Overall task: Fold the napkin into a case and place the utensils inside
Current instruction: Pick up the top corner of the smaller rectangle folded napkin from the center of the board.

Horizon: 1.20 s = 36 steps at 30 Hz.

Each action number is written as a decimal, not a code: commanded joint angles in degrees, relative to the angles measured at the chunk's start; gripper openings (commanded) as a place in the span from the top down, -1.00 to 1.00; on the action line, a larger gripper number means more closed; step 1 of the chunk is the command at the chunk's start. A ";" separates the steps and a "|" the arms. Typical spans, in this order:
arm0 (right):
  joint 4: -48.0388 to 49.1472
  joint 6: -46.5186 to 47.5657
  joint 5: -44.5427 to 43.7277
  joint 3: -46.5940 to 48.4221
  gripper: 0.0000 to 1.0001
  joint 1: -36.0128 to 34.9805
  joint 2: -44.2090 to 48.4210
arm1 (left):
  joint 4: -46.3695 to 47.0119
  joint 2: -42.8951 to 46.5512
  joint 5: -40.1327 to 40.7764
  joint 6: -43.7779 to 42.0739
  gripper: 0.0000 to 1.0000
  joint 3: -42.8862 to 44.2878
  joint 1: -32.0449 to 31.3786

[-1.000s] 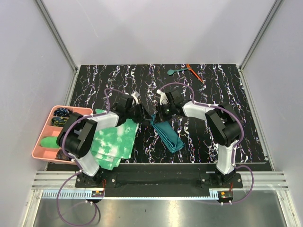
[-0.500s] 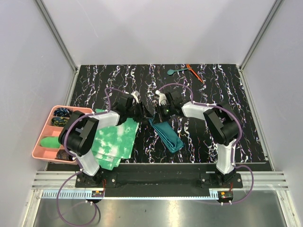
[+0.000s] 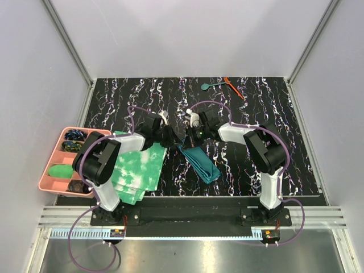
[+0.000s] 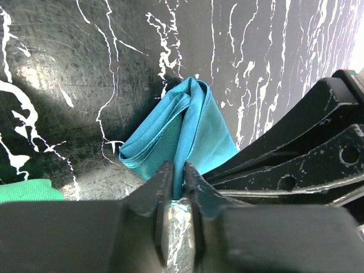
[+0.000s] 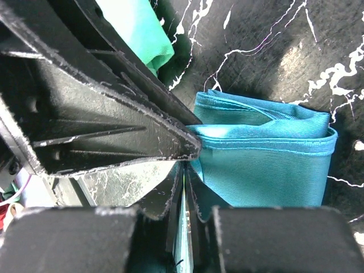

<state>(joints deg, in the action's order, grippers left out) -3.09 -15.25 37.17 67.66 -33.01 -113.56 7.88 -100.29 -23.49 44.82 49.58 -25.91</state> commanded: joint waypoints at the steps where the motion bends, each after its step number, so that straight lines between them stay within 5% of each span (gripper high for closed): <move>1: 2.21 -0.75 0.28 -1.12 0.76 -0.47 1.32 | 1.44 0.18 0.63 -0.87 0.80 2.10 0.07; 5: 2.04 -2.59 -1.48 -2.53 0.66 0.05 3.86 | 3.98 0.88 -1.30 0.62 1.00 1.22 0.16; 14: 4.24 -2.95 -5.17 -6.22 0.39 0.14 8.44 | 17.86 -0.87 -8.68 13.70 1.00 -2.03 0.77; 26: 3.36 -2.24 -12.46 -8.68 0.13 0.14 14.59 | 16.03 0.45 -7.19 14.15 1.00 -2.47 0.77; 36: 5.20 -4.09 -13.96 -8.68 0.01 0.58 14.24 | 26.03 -0.26 -9.30 22.06 1.00 -5.90 0.77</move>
<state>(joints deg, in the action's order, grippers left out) -1.19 -18.50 24.67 58.98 -32.84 -100.57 25.32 -101.08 -30.24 62.50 44.95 -25.47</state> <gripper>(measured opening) 0.487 0.021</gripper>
